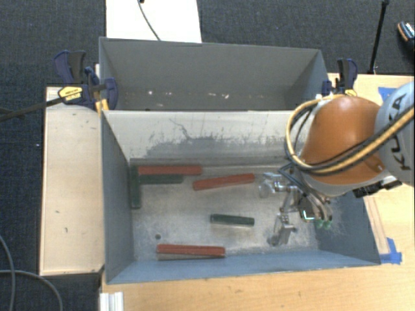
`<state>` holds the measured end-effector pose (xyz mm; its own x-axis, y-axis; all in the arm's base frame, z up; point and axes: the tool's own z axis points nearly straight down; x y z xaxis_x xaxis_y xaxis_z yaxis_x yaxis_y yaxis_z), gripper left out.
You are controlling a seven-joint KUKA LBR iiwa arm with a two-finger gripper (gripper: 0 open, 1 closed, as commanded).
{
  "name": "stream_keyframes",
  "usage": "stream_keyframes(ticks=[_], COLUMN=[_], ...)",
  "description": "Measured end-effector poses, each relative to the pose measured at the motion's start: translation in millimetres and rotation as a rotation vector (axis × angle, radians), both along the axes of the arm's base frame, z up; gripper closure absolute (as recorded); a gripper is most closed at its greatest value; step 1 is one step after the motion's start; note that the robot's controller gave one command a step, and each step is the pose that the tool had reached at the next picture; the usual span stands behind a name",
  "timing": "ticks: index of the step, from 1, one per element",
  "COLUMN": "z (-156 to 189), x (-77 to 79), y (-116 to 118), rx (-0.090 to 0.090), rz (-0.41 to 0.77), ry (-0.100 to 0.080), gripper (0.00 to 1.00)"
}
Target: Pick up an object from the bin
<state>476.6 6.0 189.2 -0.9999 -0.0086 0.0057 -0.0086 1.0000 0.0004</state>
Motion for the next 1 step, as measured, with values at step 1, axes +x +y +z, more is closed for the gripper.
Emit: stream_keyframes(ticks=[1], z=[-122.8], x=[52.4], y=[13.0], rx=[0.000], rz=[0.047], ry=[-0.001], gripper=[0.00])
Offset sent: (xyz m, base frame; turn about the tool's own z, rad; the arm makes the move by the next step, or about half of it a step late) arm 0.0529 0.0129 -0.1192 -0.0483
